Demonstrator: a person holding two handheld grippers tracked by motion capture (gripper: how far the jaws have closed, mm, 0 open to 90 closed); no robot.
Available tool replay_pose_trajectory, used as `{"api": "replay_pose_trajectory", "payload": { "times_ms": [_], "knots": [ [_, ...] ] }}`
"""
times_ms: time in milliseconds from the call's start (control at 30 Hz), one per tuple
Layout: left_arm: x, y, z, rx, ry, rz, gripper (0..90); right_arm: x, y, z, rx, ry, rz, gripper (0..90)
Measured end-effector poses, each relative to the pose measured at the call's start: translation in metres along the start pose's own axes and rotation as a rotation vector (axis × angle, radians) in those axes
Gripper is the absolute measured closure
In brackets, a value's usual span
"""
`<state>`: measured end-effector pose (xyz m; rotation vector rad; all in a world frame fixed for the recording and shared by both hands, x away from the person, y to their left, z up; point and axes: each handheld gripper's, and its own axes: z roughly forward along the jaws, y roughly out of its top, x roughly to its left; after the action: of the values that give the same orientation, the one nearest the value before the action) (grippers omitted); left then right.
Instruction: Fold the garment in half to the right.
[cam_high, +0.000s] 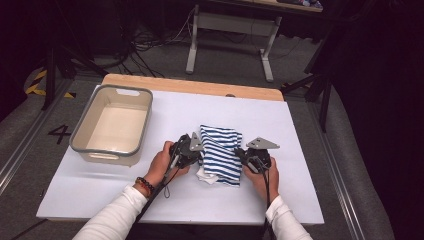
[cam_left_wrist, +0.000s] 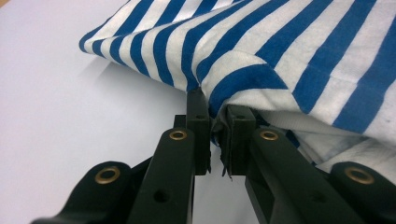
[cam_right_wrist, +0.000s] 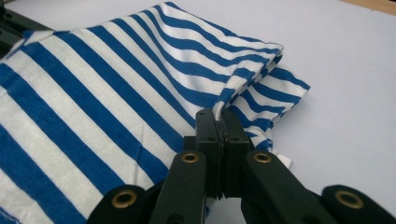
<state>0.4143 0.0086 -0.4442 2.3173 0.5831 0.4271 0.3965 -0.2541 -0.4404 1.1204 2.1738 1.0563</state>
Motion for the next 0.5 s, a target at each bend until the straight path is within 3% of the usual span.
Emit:
{"api": "replay_pose_trajectory", "payload": {
  "times_ms": [133,233,333,367,433,500],
  "knots": [
    [-0.002,-0.013,0.002,0.000,-0.004,-0.021,82.2,0.011,-0.003,0.010,0.030,0.022,-0.008,88.5],
    [-0.003,-0.018,-0.002,-0.025,-0.006,-0.041,71.4,0.013,-0.007,0.016,0.059,0.028,-0.019,86.5],
    [-0.004,-0.021,-0.009,-0.050,0.010,-0.046,66.0,0.009,-0.007,0.016,0.052,0.025,-0.003,74.4],
    [-0.003,-0.024,-0.018,-0.097,0.008,-0.057,63.5,0.007,-0.006,0.015,0.045,0.019,-0.001,70.6],
    [-0.005,-0.024,-0.029,-0.137,0.008,-0.045,59.1,0.003,-0.004,0.013,0.021,0.015,0.003,61.7],
    [-0.008,-0.023,-0.040,-0.185,0.010,-0.046,55.8,-0.002,0.001,0.011,-0.010,0.004,0.003,58.9]
  ]
}}
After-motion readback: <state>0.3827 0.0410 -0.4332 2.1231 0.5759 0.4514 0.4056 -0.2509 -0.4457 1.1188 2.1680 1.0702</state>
